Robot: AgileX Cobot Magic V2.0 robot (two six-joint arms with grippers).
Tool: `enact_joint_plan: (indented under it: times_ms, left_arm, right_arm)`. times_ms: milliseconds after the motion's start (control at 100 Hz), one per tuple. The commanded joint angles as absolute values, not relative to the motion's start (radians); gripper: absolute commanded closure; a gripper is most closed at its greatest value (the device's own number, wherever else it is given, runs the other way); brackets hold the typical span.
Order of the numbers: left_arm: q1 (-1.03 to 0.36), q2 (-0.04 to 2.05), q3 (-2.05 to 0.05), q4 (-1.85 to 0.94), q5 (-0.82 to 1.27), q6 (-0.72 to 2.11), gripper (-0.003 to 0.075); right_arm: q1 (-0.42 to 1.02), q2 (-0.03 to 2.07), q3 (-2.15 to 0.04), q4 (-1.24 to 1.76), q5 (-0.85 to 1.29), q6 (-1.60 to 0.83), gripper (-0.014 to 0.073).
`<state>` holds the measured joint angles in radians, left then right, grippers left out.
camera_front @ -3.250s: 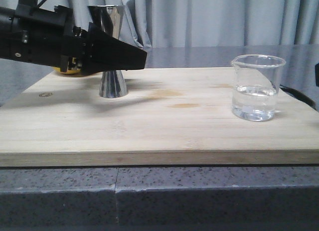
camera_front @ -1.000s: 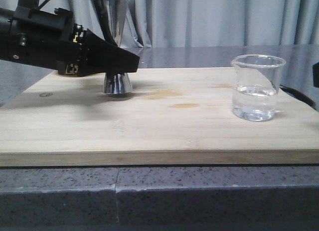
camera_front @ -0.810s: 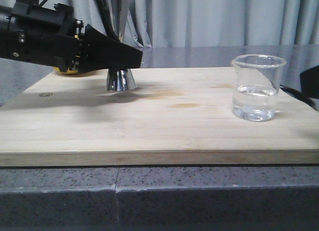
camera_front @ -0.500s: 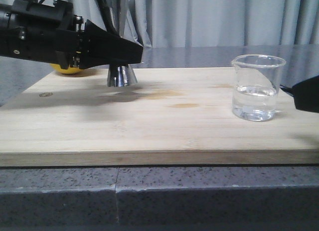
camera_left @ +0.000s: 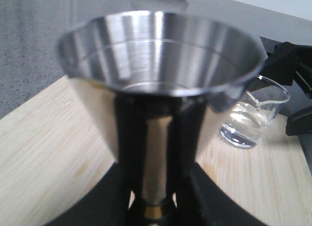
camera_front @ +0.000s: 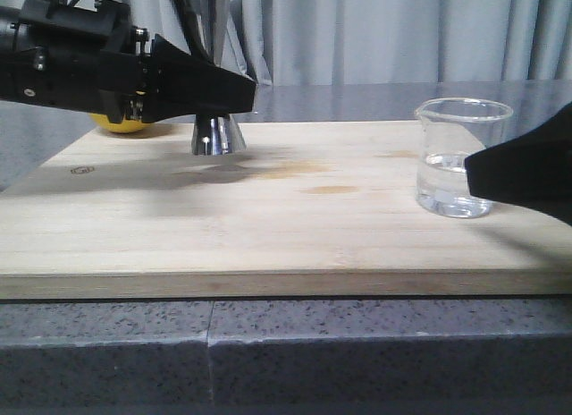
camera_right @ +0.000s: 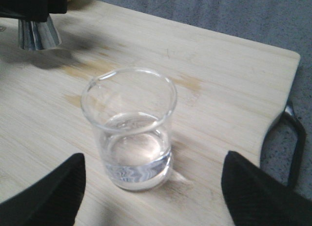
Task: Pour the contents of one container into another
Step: 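Reach the right gripper to the glass beaker and grasp it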
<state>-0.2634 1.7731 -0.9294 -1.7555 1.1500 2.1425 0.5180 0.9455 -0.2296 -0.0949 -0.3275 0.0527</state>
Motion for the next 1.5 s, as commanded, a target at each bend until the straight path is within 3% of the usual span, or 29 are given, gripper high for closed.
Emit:
enact_joint_plan:
  times_ms: [0,800,1490]
  left_arm:
    - [-0.266,1.735,-0.958,-1.825,1.283,2.136,0.0739]
    - [-0.266,1.735,-0.958,-1.825,1.283,2.135,0.0739]
    - [-0.266,1.735,-0.958,-1.825,1.283,2.135,0.0739]
  right_arm:
    - [0.516,0.967,-0.254,-0.108,-0.453,0.040,0.0072]
    - [0.516,1.196,-0.256,-0.108,-0.761,0.040,0.0073]
    - [0.516,1.206,-0.256,-0.108,-0.769,0.040,0.0075]
